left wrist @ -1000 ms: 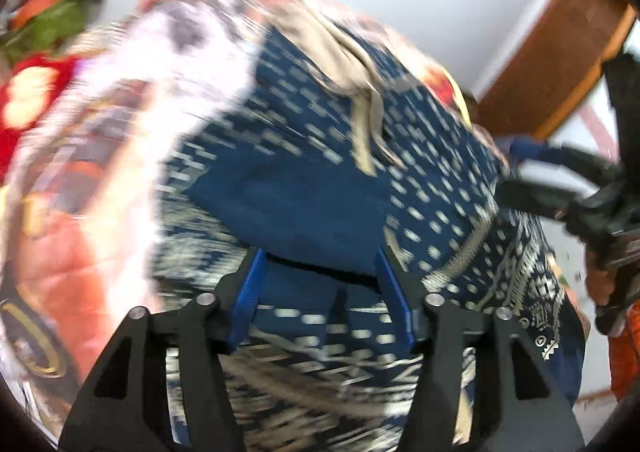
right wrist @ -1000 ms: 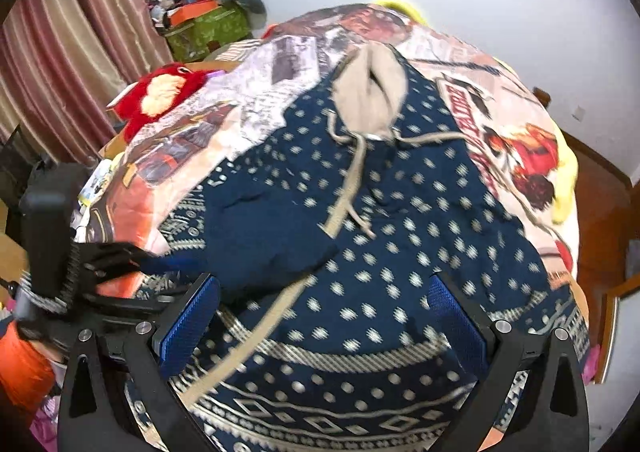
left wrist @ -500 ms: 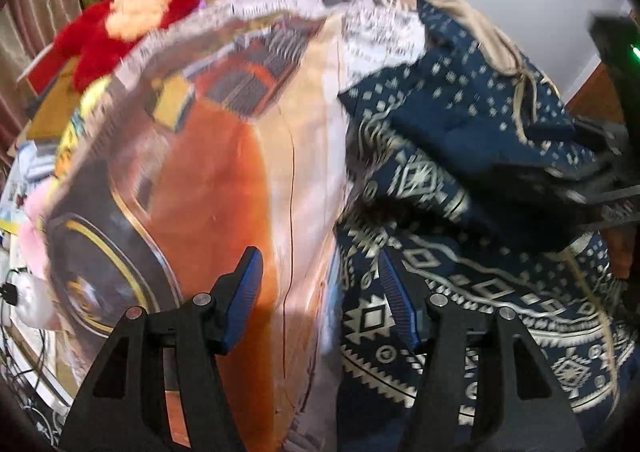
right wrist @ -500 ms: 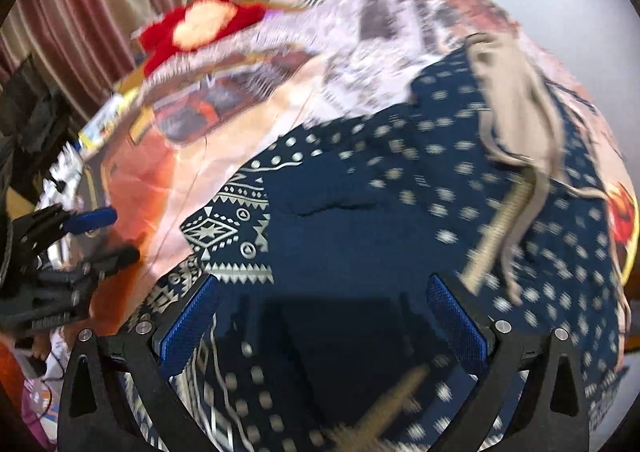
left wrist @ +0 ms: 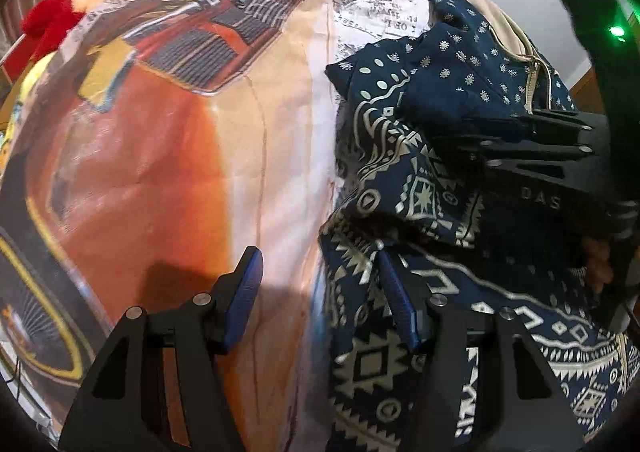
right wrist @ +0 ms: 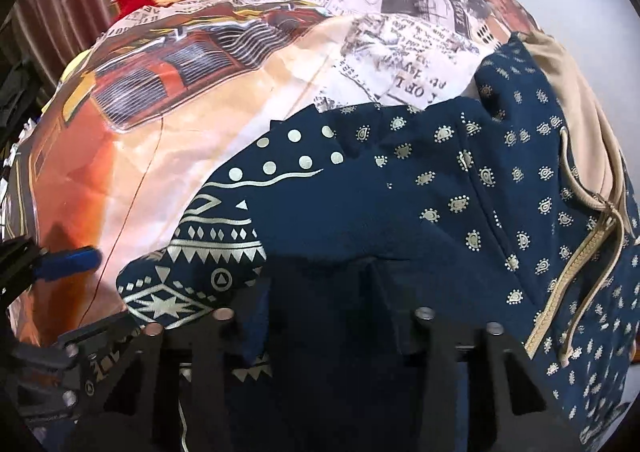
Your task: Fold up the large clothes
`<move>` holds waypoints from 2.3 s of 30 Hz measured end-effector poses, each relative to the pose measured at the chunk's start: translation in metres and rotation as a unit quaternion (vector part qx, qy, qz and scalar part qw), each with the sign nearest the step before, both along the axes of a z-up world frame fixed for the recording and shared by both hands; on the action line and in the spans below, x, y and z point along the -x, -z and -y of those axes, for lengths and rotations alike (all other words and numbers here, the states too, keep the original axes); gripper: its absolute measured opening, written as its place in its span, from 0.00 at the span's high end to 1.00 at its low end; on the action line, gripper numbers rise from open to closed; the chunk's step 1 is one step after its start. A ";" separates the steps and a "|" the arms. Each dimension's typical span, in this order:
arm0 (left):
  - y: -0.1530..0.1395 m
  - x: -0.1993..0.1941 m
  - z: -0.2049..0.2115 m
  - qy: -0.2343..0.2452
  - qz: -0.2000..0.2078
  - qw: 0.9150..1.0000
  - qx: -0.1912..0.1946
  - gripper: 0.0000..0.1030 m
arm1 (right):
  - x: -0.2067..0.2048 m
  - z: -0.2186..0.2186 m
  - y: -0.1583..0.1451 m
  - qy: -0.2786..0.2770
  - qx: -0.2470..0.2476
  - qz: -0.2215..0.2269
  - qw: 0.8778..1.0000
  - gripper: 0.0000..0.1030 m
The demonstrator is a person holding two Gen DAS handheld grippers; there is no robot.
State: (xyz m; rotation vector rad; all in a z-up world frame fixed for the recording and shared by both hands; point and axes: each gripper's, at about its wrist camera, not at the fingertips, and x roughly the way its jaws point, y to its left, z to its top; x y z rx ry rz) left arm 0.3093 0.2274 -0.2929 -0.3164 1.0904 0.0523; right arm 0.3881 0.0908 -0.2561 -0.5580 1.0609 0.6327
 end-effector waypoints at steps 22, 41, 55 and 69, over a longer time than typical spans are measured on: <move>-0.070 0.015 0.020 0.001 0.055 0.998 -0.016 0.42 | 0.012 0.166 -0.128 0.109 -0.146 0.057 0.982 0.82; -0.037 -0.112 0.064 -0.031 -0.017 0.996 0.086 0.92 | 0.034 0.326 -0.115 0.241 -0.171 -0.013 0.955 0.82; -0.218 -0.124 0.272 0.170 0.162 0.969 0.077 0.92 | 0.080 0.440 -0.126 0.322 -0.191 0.039 0.926 0.82; -0.101 -0.094 0.374 0.294 -0.025 0.955 -0.012 0.67 | 0.118 0.511 -0.107 0.401 -0.218 0.001 0.890 0.82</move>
